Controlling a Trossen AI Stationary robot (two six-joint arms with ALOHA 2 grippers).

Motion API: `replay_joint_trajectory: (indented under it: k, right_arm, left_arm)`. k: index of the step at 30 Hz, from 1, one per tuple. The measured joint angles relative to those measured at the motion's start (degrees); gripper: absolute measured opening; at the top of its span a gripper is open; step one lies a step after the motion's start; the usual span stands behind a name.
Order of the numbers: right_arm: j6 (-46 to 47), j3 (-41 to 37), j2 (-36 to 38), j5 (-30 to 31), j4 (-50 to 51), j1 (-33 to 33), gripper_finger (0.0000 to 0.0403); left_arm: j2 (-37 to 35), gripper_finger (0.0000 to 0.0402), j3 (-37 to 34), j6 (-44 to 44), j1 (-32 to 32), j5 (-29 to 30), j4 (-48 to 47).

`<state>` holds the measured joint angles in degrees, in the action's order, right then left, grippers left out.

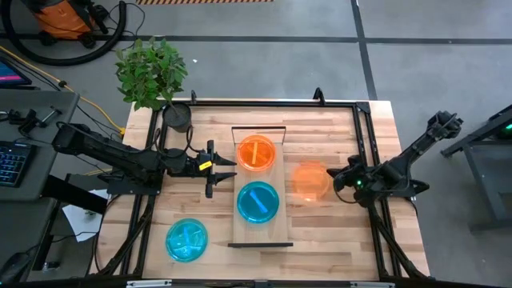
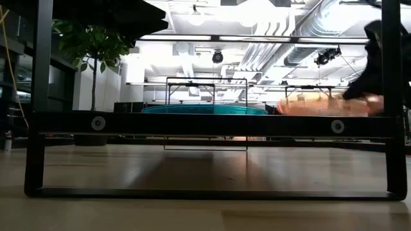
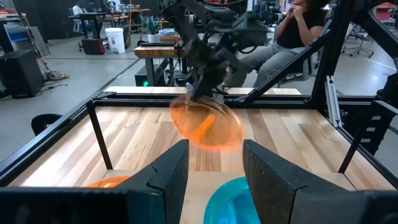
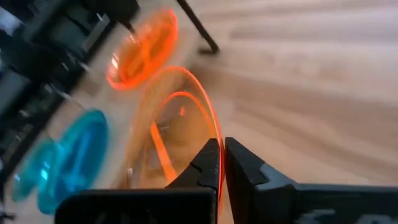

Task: Place and stack plates onto a shelf
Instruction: Stack the orange plate on top of the orange plate on the shelf

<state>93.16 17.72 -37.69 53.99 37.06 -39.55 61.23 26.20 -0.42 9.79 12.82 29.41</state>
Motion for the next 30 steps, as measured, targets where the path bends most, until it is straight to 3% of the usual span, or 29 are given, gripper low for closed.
replay_joint_trajectory:
  k: [4, 11, 17, 26, 30]
  right_arm:
    - [-5.1, 0.1, 1.7, 7.4, -4.4, 0.5, 0.0]
    - [-16.3, 0.1, -3.0, 9.4, -21.1, 6.9, 0.0]
    - [-27.6, 0.1, -15.4, 7.8, -42.7, 15.1, 0.0]
    - [-34.6, 0.4, -38.8, 0.6, -75.5, 26.4, 0.0]
    - [-38.1, 3.8, -46.9, -1.7, -83.9, 29.9, 0.0]
  left_arm:
    - [0.0, 0.0141, 0.0, 0.0, 0.0, 0.0, 0.0]
    - [0.0, 0.0141, 0.0, 0.0, 0.0, 0.0, 0.6]
    - [0.0, 0.0141, 0.0, -0.6, 0.0, 0.0, 0.9]
    - [0.0, 0.0141, 0.0, -0.9, 0.0, 0.0, 0.9]
    - [0.0, 0.0141, 0.0, -0.9, 0.0, 0.0, 0.9]
